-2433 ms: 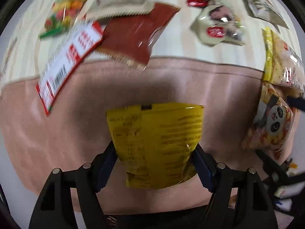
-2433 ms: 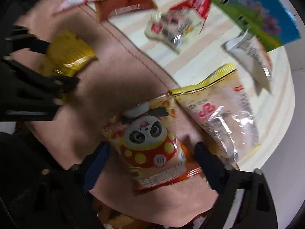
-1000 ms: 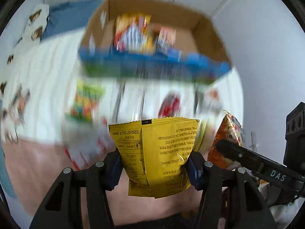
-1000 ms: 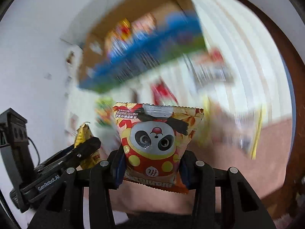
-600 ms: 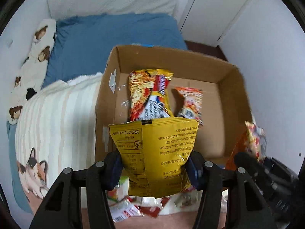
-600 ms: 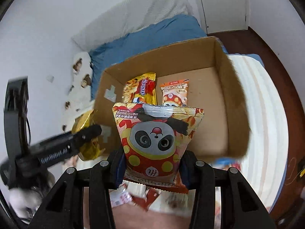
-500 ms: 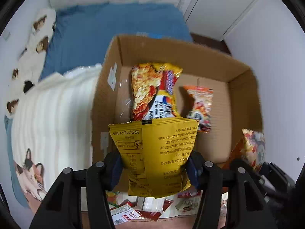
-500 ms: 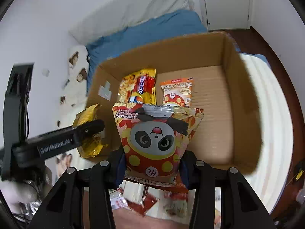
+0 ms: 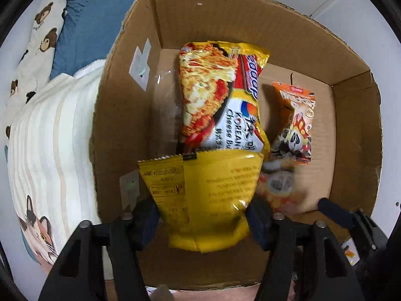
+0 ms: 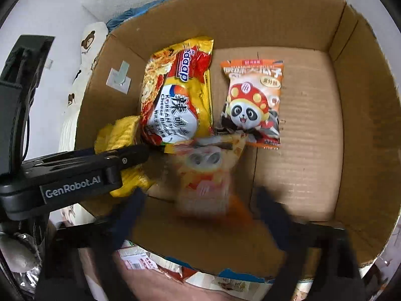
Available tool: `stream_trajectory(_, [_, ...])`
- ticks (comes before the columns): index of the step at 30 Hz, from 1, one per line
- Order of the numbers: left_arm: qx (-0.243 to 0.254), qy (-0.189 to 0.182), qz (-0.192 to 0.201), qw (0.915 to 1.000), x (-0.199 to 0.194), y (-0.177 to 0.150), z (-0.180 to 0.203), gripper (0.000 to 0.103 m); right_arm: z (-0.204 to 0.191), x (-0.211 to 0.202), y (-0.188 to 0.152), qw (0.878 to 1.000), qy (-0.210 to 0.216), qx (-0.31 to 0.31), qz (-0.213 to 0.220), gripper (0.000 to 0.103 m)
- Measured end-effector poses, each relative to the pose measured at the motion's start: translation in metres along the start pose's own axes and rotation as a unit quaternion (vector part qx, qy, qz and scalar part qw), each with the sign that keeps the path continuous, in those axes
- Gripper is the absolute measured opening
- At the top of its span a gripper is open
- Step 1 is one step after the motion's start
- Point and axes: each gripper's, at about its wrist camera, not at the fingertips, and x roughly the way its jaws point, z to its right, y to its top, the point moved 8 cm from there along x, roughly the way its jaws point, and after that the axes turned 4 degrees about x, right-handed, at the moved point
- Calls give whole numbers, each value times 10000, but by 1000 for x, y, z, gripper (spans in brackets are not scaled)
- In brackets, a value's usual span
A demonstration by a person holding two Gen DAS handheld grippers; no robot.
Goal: Organize snacks
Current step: 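Lower both bags into the box and open both tools, then grasp the white wafer pack with the left tool while the right tool grasps the cream bread bag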
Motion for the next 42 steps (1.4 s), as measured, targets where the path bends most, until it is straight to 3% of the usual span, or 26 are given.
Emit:
stream_trajectory(1, [20, 39, 39, 10000, 0, 0, -1, 88, 2, 0, 0, 10000, -78, -21, -4, 97])
stream_trajectory(3, [-4, -25, 141, 9999, -5, -2, -1, 95, 5, -2, 0, 9999, -156, -35, 9, 97])
stream_trajectory(10, [22, -7, 373, 9993, -25, -7, 1, 95, 11, -20, -5, 9994, -285, 39, 211, 97])
stream_trajectory(15, [34, 71, 796, 9968, -60, -18, 7, 95, 18, -48, -10, 9971, -494, 76, 571, 97])
stream_trajectory(21, [146, 207, 1466, 9889, -105, -31, 13, 95, 23, -94, -22, 9912, -648, 103, 1148, 97])
stream_trajectory(29, [269, 365, 2128, 9760, -152, -65, 18, 95, 19, -152, -46, 9829, -520, 237, 1753, 97])
stream_trajectory(35, [213, 388, 2216, 9741, -152, -100, 21, 95, 23, -167, -80, 9830, -212, 460, 1763, 97])
stream_trajectory(38, [214, 395, 1997, 9788, -132, -118, 22, 95, 44, -159, -100, 9845, -195, 726, 1587, 97])
stream_trajectory(42, [133, 370, 1521, 9876, -88, -138, 19, 95, 103, -131, -130, 9829, -207, 1426, 1146, 97])
